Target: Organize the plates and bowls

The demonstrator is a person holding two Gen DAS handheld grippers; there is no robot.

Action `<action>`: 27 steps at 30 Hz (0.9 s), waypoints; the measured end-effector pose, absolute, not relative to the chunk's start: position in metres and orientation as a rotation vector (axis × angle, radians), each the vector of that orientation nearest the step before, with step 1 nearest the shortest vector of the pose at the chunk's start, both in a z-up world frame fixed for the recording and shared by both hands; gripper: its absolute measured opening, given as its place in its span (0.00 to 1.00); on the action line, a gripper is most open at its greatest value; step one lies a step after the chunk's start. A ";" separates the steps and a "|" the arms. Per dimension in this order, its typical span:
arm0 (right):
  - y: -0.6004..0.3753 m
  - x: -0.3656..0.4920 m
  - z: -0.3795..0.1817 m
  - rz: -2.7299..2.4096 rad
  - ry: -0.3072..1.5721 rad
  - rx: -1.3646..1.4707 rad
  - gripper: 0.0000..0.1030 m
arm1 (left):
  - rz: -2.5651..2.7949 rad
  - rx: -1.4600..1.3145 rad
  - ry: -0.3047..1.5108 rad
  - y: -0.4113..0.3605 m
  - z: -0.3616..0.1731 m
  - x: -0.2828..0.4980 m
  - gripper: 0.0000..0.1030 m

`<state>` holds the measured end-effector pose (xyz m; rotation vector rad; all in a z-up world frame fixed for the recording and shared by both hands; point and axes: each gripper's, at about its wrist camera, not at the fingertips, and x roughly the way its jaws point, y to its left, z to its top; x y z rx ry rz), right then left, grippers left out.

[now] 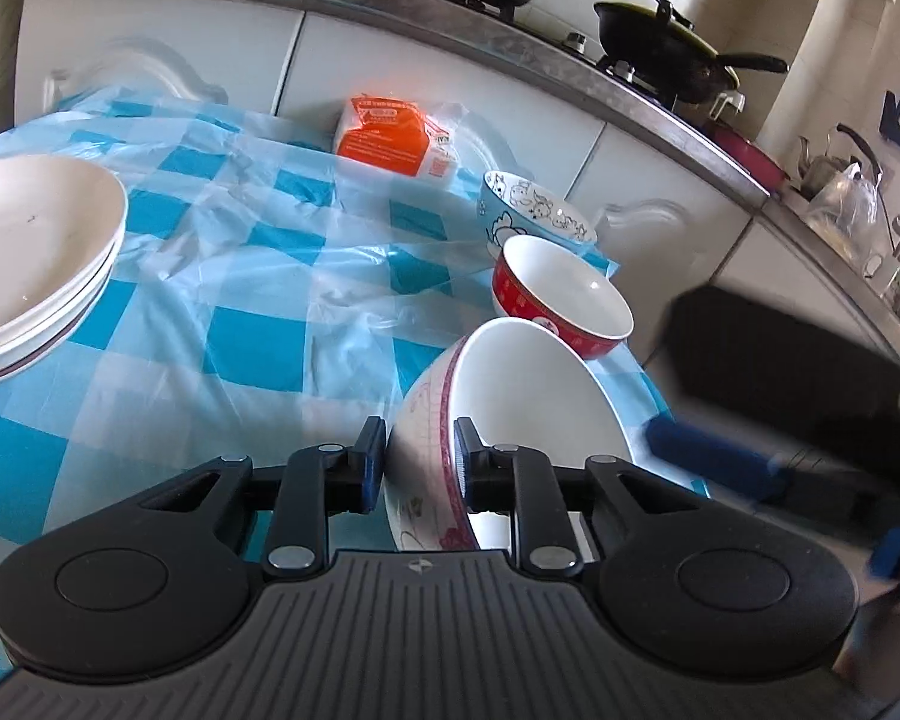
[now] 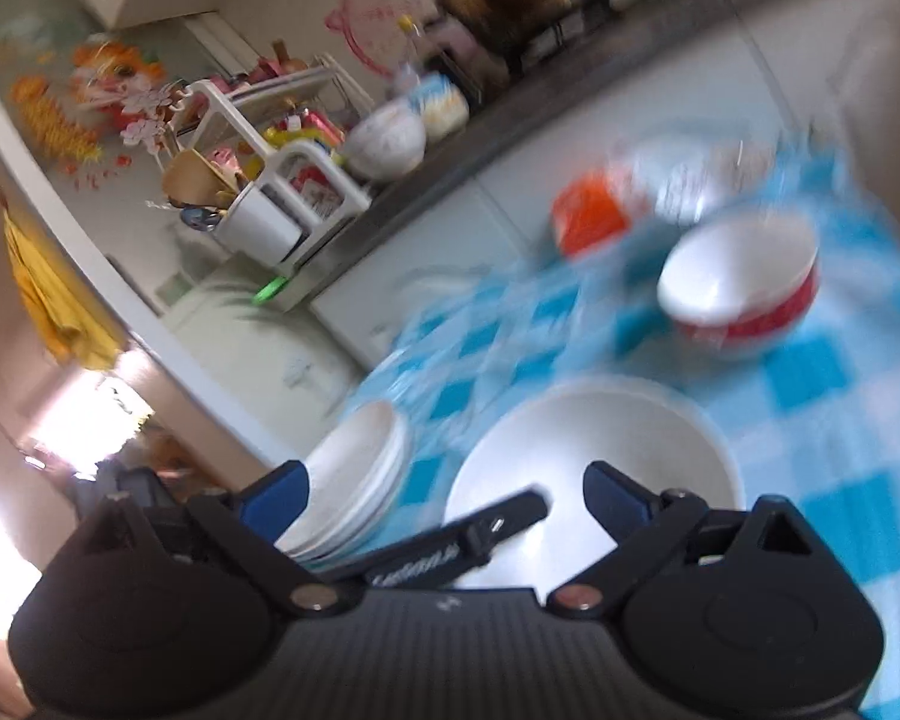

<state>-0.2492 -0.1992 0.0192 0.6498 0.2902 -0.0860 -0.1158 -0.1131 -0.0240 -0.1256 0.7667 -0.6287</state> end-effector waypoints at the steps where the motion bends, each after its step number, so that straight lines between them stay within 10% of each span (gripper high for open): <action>1: -0.202 -0.254 0.021 -0.096 0.273 0.649 0.95 | -0.623 -0.130 0.773 -0.111 -0.026 -0.116 0.22; 10: -0.243 -0.277 -0.008 -0.291 0.217 0.726 0.99 | -0.576 -0.169 0.804 -0.093 -0.040 -0.110 0.20; 20: -0.237 -0.247 -0.052 -0.266 0.356 0.769 0.63 | -0.585 -0.175 0.807 -0.094 -0.044 -0.113 0.21; 27: -0.233 -0.245 -0.055 -0.210 0.363 0.802 0.60 | -0.583 -0.137 0.800 -0.103 -0.045 -0.116 0.21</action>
